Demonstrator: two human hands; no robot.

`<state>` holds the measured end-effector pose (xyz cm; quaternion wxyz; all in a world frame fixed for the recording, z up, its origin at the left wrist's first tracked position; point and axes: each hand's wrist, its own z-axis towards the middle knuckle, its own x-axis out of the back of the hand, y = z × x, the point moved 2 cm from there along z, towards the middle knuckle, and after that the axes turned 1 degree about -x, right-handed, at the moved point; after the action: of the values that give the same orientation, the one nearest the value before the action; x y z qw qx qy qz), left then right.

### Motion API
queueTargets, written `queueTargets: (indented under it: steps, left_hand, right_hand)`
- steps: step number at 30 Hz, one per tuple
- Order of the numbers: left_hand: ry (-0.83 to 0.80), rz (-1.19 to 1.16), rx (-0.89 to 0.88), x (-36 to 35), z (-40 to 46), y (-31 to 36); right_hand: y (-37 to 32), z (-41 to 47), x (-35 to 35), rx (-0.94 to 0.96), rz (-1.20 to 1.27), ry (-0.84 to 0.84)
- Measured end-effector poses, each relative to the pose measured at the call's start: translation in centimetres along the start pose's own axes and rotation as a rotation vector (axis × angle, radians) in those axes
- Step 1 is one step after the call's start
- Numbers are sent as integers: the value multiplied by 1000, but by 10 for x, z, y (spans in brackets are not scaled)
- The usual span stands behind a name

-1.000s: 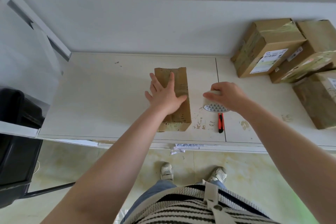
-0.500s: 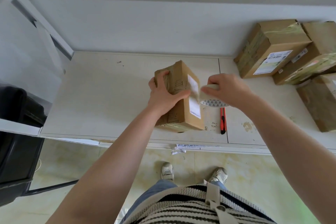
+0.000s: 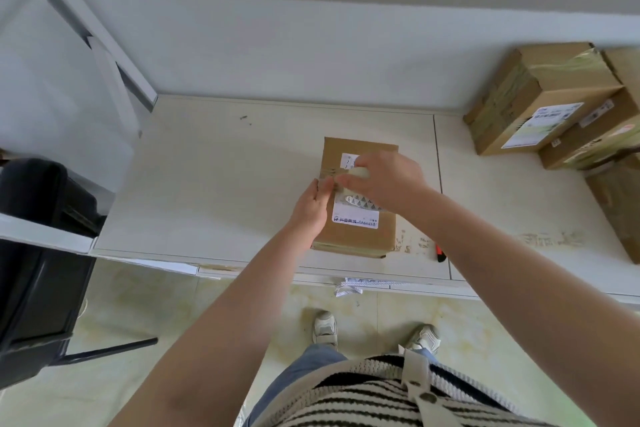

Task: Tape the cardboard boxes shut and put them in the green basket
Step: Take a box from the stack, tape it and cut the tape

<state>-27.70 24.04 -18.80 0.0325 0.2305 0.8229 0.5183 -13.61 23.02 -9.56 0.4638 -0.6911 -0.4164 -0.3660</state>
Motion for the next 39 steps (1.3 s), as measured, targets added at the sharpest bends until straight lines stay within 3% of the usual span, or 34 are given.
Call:
queueTargets:
  steps: [6,11,15,21,24,26,28,31,35,39]
  left_hand:
    - [90,128,-29,2,7,-5]
    - [113,182,-27,1,11,-10]
    - [155,245,-56,-1,10,-9]
    - [144,391,-67,0,7,-5]
    - [202,725,-31,-3,4,4]
    - [314,977,-131,-12,0,17]
    - [372,967,-355,-30,-6,36]
    - [329,1008,-505,-53,-5,45]
    - [244,1210,-363,-54,6,22]
    - [233,1206,-392,-53,6,20]
  right_hand:
    - [14,7,11,32,15,-63]
    - [66,0,27,-36,-186,-13]
    - [97,4,3,-168,10,-46]
    - [111,9,-27,-213,237,-95]
    - [112,10,-28,-201,255,-125]
    - [111,12,-25,-200,235,-143]
    - [111,12,-24,-200,224,-149]
    - [110,9,-24,-201,225,-139]
    - [107,8,-24,-212,204,-128]
    - [103,6,-23,-194,196,-137]
